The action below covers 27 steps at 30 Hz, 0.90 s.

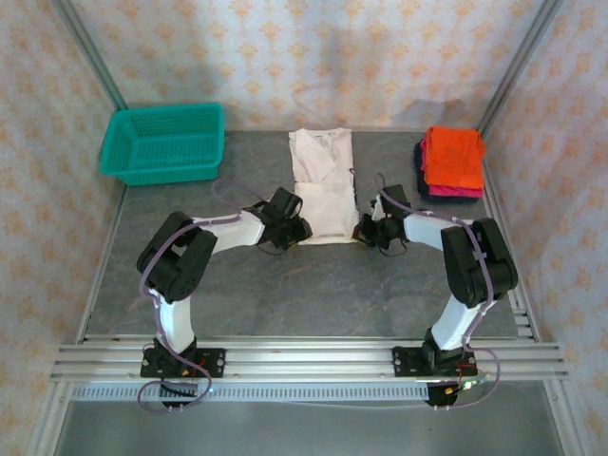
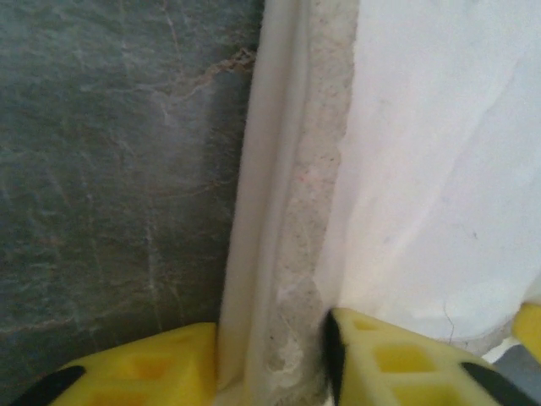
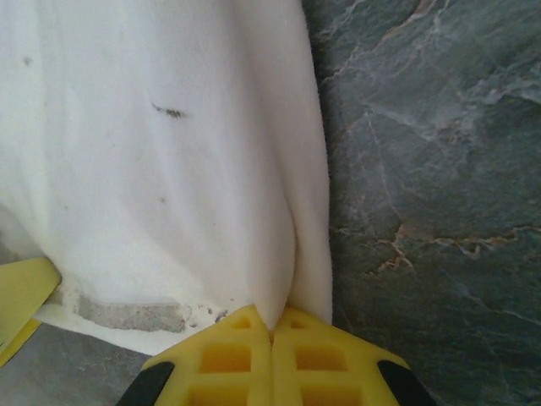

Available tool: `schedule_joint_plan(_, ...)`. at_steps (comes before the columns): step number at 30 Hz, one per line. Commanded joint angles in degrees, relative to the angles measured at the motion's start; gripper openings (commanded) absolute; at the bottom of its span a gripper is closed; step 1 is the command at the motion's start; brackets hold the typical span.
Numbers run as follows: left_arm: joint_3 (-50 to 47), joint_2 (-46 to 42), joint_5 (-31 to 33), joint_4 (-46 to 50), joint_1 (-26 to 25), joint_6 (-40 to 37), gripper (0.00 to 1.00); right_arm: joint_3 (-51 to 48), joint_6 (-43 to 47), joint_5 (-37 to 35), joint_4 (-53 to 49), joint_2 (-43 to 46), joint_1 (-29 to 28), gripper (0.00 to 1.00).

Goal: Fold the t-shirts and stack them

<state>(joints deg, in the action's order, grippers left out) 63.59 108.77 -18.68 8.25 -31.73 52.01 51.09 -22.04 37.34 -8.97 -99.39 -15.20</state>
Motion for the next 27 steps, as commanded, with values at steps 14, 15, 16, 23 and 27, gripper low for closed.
schedule_joint_plan(14, -1.2, -5.6, 0.1, 3.5, -1.3, -0.1, 0.00, -3.9, -1.9, -0.9, -3.7, 11.1, -0.3, 0.00)
schedule_joint_plan(15, -2.1, -6.8, 0.6, 5.1, -1.6, -0.2, 0.00, -4.8, -1.9, -1.7, -4.7, 13.0, -0.7, 0.00)
schedule_joint_plan(16, -3.0, -8.0, 1.1, 6.2, -2.1, -0.2, 0.00, -5.6, -2.0, -2.0, -5.8, 14.5, -1.1, 0.00)
schedule_joint_plan(23, -13.5, -19.0, 4.1, 11.2, -8.0, 4.0, 0.00, -13.6, -5.6, -4.6, -14.2, 30.6, -6.8, 0.00)
schedule_joint_plan(27, -18.9, -27.3, 5.9, 14.4, -11.5, 9.3, 0.00, -17.8, -9.7, -5.3, -19.6, 41.5, -9.7, 0.00)
